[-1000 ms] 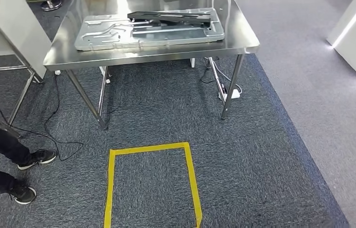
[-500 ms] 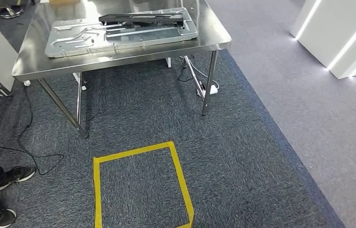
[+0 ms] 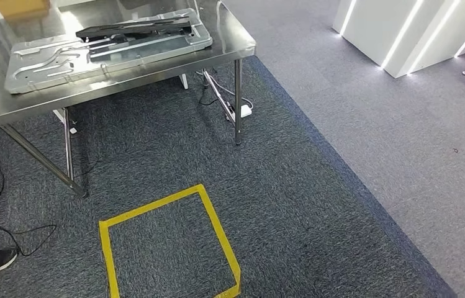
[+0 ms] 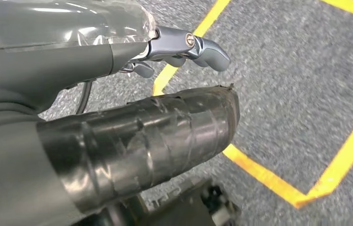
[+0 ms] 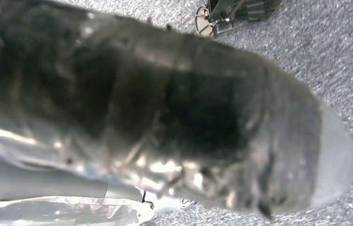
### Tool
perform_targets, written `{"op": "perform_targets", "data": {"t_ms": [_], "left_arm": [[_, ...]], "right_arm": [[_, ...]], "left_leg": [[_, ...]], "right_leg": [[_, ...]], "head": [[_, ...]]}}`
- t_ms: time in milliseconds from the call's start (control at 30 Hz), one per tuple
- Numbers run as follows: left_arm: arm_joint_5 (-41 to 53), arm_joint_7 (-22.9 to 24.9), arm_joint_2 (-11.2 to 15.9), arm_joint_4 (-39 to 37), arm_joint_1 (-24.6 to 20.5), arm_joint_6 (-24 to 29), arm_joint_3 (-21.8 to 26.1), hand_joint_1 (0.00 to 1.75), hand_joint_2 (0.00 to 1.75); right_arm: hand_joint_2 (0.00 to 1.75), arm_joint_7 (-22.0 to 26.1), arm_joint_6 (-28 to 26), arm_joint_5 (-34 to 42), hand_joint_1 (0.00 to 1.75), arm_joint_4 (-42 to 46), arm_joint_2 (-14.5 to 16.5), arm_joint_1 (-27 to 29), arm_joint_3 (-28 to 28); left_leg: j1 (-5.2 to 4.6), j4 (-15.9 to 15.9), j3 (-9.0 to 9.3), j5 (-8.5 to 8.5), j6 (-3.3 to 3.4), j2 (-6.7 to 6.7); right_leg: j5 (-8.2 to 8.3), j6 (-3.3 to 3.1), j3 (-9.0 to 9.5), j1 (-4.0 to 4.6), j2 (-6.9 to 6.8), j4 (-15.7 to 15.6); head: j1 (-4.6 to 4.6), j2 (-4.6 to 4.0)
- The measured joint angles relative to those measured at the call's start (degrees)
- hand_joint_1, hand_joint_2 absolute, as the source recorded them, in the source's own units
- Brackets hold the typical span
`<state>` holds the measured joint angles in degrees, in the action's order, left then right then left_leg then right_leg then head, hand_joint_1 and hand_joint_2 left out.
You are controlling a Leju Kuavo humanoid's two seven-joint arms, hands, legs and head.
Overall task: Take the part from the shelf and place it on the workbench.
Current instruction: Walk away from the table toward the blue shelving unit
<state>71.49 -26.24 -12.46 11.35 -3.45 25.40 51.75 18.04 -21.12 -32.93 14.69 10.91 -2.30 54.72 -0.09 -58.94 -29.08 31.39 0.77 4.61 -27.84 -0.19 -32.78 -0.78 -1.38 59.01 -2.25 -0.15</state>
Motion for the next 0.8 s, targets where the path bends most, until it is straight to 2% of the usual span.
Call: {"op": "perform_targets", "data": {"t_ms": [67, 133, 167, 200, 233, 267, 300, 333, 367, 400, 433, 467, 500, 533, 567, 600, 633, 667, 700, 733, 767, 800], "left_arm": [[0.0, 0.0, 0.0, 0.0, 0.1, 0.0, 0.1, 0.00, 0.00], [0.0, 0.0, 0.0, 0.0, 0.3, 0.0, 0.1, 0.00, 0.00], [0.0, 0.0, 0.0, 0.0, 0.4, 0.0, 0.2, 0.00, 0.00], [0.0, 0.0, 0.0, 0.0, 0.5, 0.0, 0.2, 0.00, 0.00], [0.0, 0.0, 0.0, 0.0, 0.5, -0.1, 0.2, 0.00, 0.00], [0.0, 0.1, 0.0, 0.0, 0.5, -0.1, 0.2, 0.00, 0.00], [0.0, 0.1, 0.0, 0.0, 0.5, -0.1, 0.3, 0.00, 0.00], [0.0, 0.1, 0.0, 0.0, 0.5, -0.1, 0.3, 0.00, 0.00], [0.0, 0.1, 0.0, 0.0, 0.5, -0.1, 0.3, 0.00, 0.00], [0.1, 0.2, 0.0, 0.0, 0.4, -0.2, 0.3, 0.00, 0.00], [0.1, 0.2, 0.0, 0.0, 0.3, -0.2, 0.4, 0.00, 0.00], [0.2, 0.3, 0.0, 0.0, 0.2, -0.2, 0.4, 0.00, 0.00], [0.2, 0.3, 0.0, 0.0, 0.2, -0.2, 0.4, 0.00, 0.00], [0.2, 0.4, 0.0, 0.0, 0.3, -0.2, 0.4, 0.00, 0.00], [0.2, 0.4, 0.0, 0.0, 0.4, -0.2, 0.4, 0.00, 0.00], [0.2, 0.4, 0.0, 0.0, 0.5, -0.2, 0.5, 0.00, 0.00], [0.2, 0.5, 0.0, 0.0, 0.6, -0.2, 0.5, 0.00, 0.00], [0.3, 0.6, 0.0, 0.0, 0.6, -0.2, 0.5, 0.00, 0.00], [0.3, 0.6, 0.0, 0.0, 0.6, -0.2, 0.5, 0.00, 0.00], [0.4, 0.7, 0.0, 0.0, 0.6, -0.2, 0.6, 0.00, 0.00], [0.5, 0.8, 0.0, 0.0, 0.6, -0.2, 0.6, 0.00, 0.00], [0.6, 0.8, 0.0, 0.0, 0.6, -0.2, 0.6, 0.00, 0.00]], "right_arm": [[0.00, -0.1, 0.1, -0.3, 0.00, 0.0, 0.0, -0.1, -0.3], [0.00, -0.1, 0.2, -0.7, 0.00, 0.0, 0.1, -0.1, -0.6], [0.00, -0.1, 0.4, -0.9, 0.00, 0.0, 0.1, -0.1, -0.7], [0.00, -0.2, 0.6, -1.2, 0.00, 0.0, 0.1, 0.0, -0.8], [0.00, -0.4, 0.9, -1.6, 0.00, -0.1, 0.1, 0.1, -0.9], [0.00, -0.6, 1.1, -2.1, 0.00, -0.1, 0.2, 0.1, -1.1], [0.00, -0.9, 1.3, -2.6, 0.00, -0.2, 0.3, 0.1, -1.3], [0.00, -1.3, 1.5, -3.1, 0.00, -0.2, 0.3, 0.0, -1.7], [0.00, -1.8, 1.8, -3.8, 0.00, -0.3, 0.4, 0.0, -2.0], [0.00, -2.4, 2.1, -4.4, 0.00, -0.4, 0.5, 0.0, -2.4], [0.00, -3.1, 2.4, -5.1, 0.00, -0.5, 0.6, 0.1, -2.8], [0.00, -3.6, 2.5, -5.6, 0.00, -0.6, 0.7, 0.2, -3.1], [0.00, -3.9, 2.6, -6.0, 0.00, -0.7, 0.7, 0.4, -3.4], [0.00, -4.1, 2.6, -6.2, 0.00, -0.7, 0.7, 0.4, -3.6], [0.00, -4.3, 2.7, -6.3, 0.00, -0.8, 0.8, 0.4, -3.8], [0.00, -4.4, 2.8, -6.3, 0.00, -0.8, 0.8, 0.4, -4.0], [0.00, -4.5, 3.0, -6.4, 0.00, -0.9, 0.8, 0.4, -4.1], [0.00, -4.7, 3.1, -6.5, 0.00, -0.9, 0.8, 0.4, -4.3], [0.00, -4.9, 3.1, -6.7, 0.00, -1.0, 0.8, 0.4, -4.4], [0.00, -5.1, 3.2, -6.9, 0.00, -1.0, 0.8, 0.5, -4.6], [0.00, -5.3, 3.2, -7.1, 0.00, -1.0, 0.8, 0.5, -4.7], [0.00, -5.5, 3.2, -7.3, 0.00, -1.0, 0.8, 0.5, -4.9]], "left_leg": [[0.27, -5.4, -2.26, 3.64, -0.51, -2.68], [0.38, -13.1, -5.65, 7.22, -0.63, -3.84], [0.38, -15.2, -6.65, 7.63, -0.59, -4.01], [0.38, -15.2, -6.67, 6.80, -0.47, -4.12], [0.38, -13.0, -5.67, 4.94, -0.28, -4.34], [0.38, -9.1, -3.89, 2.51, -0.02, -5.03], [0.35, -5.0, -2.08, 0.52, 0.28, -6.38], [0.33, -1.7, -0.76, -0.75, 0.52, -7.57], [0.27, 0.2, -0.03, -1.31, 0.72, -8.49], [0.19, 0.9, 0.11, -1.27, 0.89, -8.84], [0.14, 1.1, 0.15, -1.39, 1.09, -8.34], [0.19, 1.4, 0.27, -1.68, 1.44, -7.68], [0.27, 1.8, 0.42, -2.02, 1.85, -7.02], [0.33, 2.3, 0.53, -2.35, 2.25, -6.25], [0.35, 2.5, 0.54, -2.56, 2.56, -5.43], [0.23, 2.5, 0.46, -2.59, 2.74, -4.67], [0.13, 2.5, 0.35, -2.56, 2.83, -3.75], [0.07, 2.4, 0.27, -2.49, 2.85, -2.87], [0.05, 2.3, 0.22, -2.38, 2.83, -2.02], [0.06, 2.3, 0.24, -2.26, 2.76, -1.26], [0.07, 2.2, 0.35, -2.10, 2.61, -0.61], [-0.01, 2.0, 0.42, -1.88, 2.37, -0.04]], "right_leg": [[0.33, -0.51, -0.24, -0.15, 1.04, -0.2], [0.50, -0.75, -0.52, -0.04, 2.27, -0.2], [0.54, -0.78, -0.58, 0.02, 2.95, -0.1], [0.57, -0.78, -0.56, 0.05, 3.67, -0.1], [0.60, -0.74, -0.46, 0.06, 4.43, -0.1], [0.63, -0.68, -0.34, 0.05, 5.18, -0.1], [0.66, -0.54, -0.30, 0.12, 5.89, 0.0], [0.75, -0.30, -0.40, 0.11, 6.58, 0.1], [0.88, 0.01, -0.62, 0.07, 7.18, 0.1], [1.07, 0.39, -0.89, 0.00, 7.75, 0.1], [1.32, 0.80, -1.12, -0.14, 8.32, 0.0], [1.32, 1.07, -1.27, -0.18, 8.01, 0.1], [0.92, 1.26, -1.55, -0.09, 6.97, 0.6], [-0.24, 1.40, -2.32, 0.04, 5.44, 2.2], [-2.01, 1.46, -3.56, 0.12, 3.70, 4.9], [-3.96, 1.57, -5.22, 0.15, 2.63, 8.4], [-5.63, 1.72, -6.93, 0.06, 2.18, 12.1], [-6.34, 1.85, -7.98, -0.03, 2.02, 14.5], [-5.99, 1.97, -8.02, -0.10, 1.86, 15.0], [-4.73, 2.05, -6.94, -0.16, 1.58, 13.3], [-2.91, 2.06, -4.84, -0.19, 0.88, 9.8], [-1.52, 1.97, -2.60, -0.09, -0.37, 5.8]], "head": [[0.05, 0.00], [0.06, 0.00], [0.06, 0.00], [0.06, 0.00], [0.06, 0.00], [0.06, 0.00], [0.05, 0.00], [0.04, 0.00], [0.03, 0.00], [0.03, 0.00], [0.03, 0.00], [0.03, 0.00], [-0.01, 0.00], [-0.07, 0.00], [-0.13, 0.00], [-0.18, 0.00], [-0.19, 0.00], [-0.19, 0.00], [-0.18, 0.00], [-0.19, 0.00], [-0.19, 0.00], [-0.20, 0.00]]}}
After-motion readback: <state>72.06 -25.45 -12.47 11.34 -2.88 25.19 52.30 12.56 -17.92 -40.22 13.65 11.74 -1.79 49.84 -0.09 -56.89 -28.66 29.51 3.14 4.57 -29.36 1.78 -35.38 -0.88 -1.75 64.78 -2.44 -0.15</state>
